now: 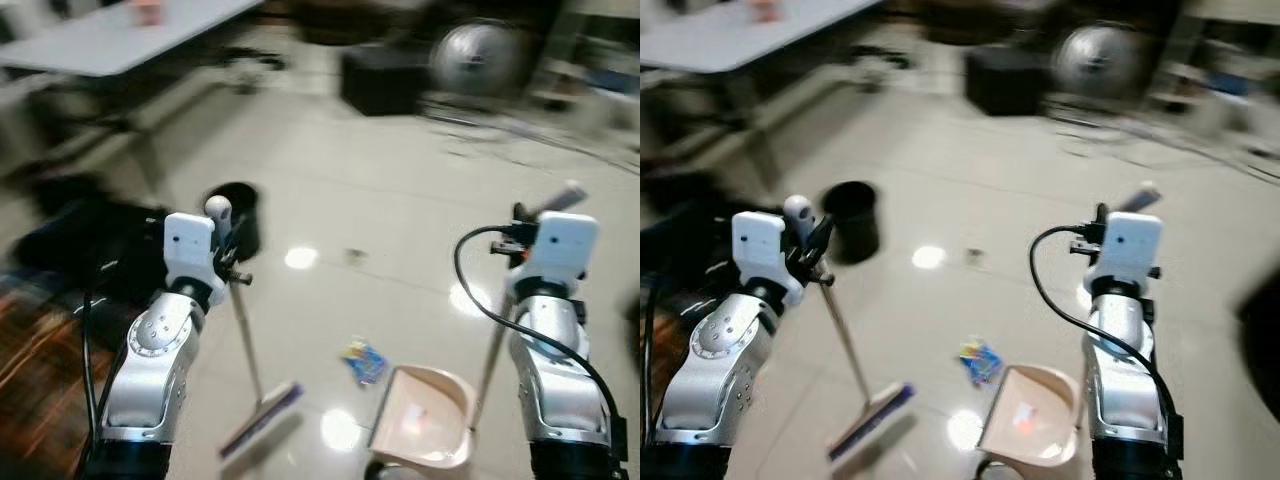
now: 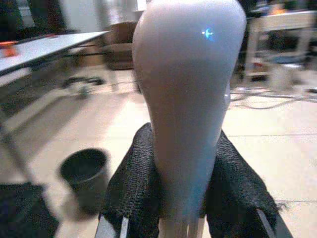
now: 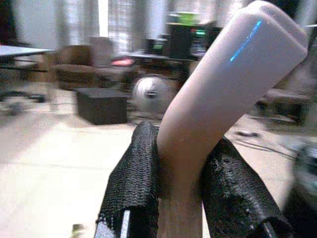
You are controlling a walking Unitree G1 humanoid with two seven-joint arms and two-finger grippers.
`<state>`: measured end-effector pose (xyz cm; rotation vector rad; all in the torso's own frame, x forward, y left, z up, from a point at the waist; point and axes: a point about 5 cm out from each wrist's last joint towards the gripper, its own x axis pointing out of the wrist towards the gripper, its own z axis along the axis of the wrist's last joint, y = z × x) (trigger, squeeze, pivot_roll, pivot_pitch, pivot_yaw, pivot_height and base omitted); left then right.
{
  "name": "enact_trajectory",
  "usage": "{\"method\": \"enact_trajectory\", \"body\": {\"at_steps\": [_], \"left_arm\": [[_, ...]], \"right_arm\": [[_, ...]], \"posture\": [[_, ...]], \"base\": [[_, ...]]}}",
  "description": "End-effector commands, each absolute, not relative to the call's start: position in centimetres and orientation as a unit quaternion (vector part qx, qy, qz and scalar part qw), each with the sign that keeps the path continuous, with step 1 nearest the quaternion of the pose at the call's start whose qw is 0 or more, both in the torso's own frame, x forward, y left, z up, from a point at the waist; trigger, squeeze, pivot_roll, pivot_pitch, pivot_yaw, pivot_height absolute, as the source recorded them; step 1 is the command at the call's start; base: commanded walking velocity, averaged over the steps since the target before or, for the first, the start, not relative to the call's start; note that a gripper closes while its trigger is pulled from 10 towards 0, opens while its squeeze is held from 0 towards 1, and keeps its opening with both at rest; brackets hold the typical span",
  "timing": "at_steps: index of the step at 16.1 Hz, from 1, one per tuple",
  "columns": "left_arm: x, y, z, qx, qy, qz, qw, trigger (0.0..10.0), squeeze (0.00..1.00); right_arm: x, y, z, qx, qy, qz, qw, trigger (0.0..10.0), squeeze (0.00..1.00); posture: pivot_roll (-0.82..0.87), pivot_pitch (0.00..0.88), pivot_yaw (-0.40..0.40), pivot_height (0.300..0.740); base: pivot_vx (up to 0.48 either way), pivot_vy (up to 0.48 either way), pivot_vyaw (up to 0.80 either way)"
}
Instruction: Sweep floor
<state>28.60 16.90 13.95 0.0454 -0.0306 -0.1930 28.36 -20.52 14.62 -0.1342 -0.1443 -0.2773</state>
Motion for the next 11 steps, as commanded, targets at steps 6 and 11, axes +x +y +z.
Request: {"method": "enact_trajectory", "body": {"at_steps": [6,11], "left_arm": [[28.68,17.06,14.77,0.029,-0.040,-0.090,0.995,10.0,0.00],[28.88,17.33,15.14,0.028,-0.051,-0.078,0.995,10.0,0.00]], "right_arm": [[28.21,-20.23,15.29,-0.067,-0.094,-0.132,0.984,10.0,0.00],[28.80,-19.85,15.38,-0.073,-0.086,-0.111,0.987,10.0,0.00]], "posture": [[0.00,0.000,0.048,0.740],[0.00,0.000,0.045,0.740]], "base": [[0.000,0.000,-0.80],[0.346,0.000,0.00]]}}
